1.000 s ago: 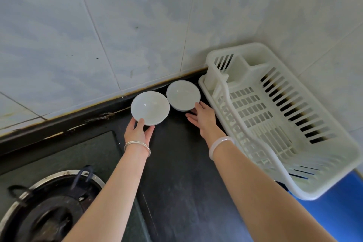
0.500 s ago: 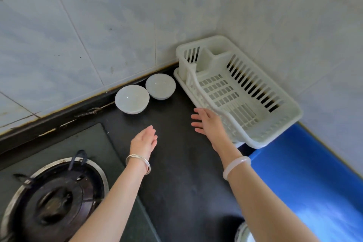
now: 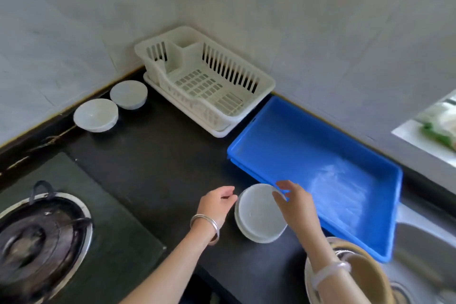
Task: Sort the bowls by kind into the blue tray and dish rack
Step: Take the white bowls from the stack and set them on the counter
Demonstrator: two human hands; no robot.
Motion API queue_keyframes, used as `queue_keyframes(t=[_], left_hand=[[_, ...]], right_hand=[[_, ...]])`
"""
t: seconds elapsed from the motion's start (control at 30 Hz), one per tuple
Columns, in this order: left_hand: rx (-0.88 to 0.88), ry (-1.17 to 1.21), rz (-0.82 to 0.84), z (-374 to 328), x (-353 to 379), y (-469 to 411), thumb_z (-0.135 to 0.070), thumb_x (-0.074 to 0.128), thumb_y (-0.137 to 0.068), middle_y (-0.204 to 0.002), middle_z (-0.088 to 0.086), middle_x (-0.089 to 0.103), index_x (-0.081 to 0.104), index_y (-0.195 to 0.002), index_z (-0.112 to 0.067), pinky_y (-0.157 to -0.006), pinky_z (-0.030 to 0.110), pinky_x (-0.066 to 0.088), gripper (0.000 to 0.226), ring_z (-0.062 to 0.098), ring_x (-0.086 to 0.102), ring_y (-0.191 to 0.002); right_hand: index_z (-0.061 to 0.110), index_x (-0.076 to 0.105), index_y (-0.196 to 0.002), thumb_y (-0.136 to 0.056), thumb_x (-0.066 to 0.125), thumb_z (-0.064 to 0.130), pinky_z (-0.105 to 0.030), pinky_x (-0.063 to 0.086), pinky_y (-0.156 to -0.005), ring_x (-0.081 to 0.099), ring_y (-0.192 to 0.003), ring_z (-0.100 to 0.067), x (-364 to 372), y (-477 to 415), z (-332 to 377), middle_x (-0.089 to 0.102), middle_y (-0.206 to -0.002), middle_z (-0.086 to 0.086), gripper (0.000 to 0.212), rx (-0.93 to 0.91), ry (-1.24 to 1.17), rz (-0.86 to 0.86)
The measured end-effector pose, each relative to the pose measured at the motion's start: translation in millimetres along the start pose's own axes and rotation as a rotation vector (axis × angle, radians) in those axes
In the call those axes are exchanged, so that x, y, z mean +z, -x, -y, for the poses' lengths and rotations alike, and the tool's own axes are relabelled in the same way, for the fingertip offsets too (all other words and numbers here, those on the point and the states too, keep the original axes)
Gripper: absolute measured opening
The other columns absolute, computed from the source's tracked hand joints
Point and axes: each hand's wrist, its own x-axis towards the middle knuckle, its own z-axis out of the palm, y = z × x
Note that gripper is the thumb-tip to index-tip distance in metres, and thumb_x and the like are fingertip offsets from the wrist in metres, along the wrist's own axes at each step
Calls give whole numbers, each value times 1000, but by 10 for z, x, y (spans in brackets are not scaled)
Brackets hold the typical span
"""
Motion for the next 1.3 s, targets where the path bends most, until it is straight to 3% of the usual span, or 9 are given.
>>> queue_keyframes(t=[0.1,0.2,0.37,0.47,0.53,0.67,0.83,1.03,1.3], left_hand=[[9,-121,-4,19,228,104,-25,59,-87,-120,-5,64,58,-124,-24,-83,19,41,36,5,58,-96],[-13,-177,-51,48,317,152,-23,60,-87,-123,-3,60,53,-128,-25,-89,27,47,42,13,59,-107],[1,-174,-74,45,334,188,-22,60,-86,-123,-2,59,53,-127,-24,-85,26,46,42,12,59,-102],[14,-171,-74,50,330,199,-20,60,-87,-124,-2,59,55,-126,-24,-83,24,44,40,8,57,-91],[25,-159,-63,62,320,211,-20,57,-89,-125,-2,59,55,-126,-24,-86,24,45,38,8,57,-89],[5,-141,-57,63,294,219,-23,46,-95,-123,3,60,58,-125,-19,-98,39,48,33,19,60,-106],[16,-222,-40,-19,324,158,-26,53,-91,-126,4,58,56,-126,-18,-101,36,43,36,23,56,-115],[40,-295,-154,-103,453,98,-12,64,-82,-119,1,58,60,-114,-19,-84,30,47,33,19,58,-101],[91,-284,-288,-207,524,136,-10,53,-85,-99,-3,67,64,-103,-24,-66,29,49,25,17,60,-85]], right_hand=[[19,65,-100,-84,65,25,-26,35,-68,52,-82,-18,3,161,-210,64,-96,1,17,42,63,-3],[19,56,-79,-82,66,25,-25,29,-54,47,-70,-18,13,257,-259,57,-75,4,13,84,92,-52],[14,46,-65,-88,53,19,-30,29,-60,47,-71,-26,18,276,-162,57,-76,-7,25,83,228,-98],[10,53,-72,-91,48,18,-29,29,-61,46,-71,-25,5,285,-136,57,-80,-8,22,53,269,-126],[12,45,-65,-91,48,19,-29,28,-58,42,-67,-24,-15,299,-135,52,-71,-5,28,53,255,-145],[10,55,-69,-89,51,18,-28,28,-53,43,-66,-24,-94,309,-139,58,-68,-7,22,86,149,-176],[13,61,-70,-85,56,20,-24,33,-53,51,-71,-24,-322,320,-239,62,-68,-1,17,175,-50,-228],[8,67,-75,-85,59,19,-34,54,-71,66,-76,-30,-501,367,-351,71,-77,-9,16,194,-149,-244],[8,70,-87,-87,62,19,-41,59,-76,69,-76,-28,-554,416,-435,71,-85,-10,13,207,-237,-240]])
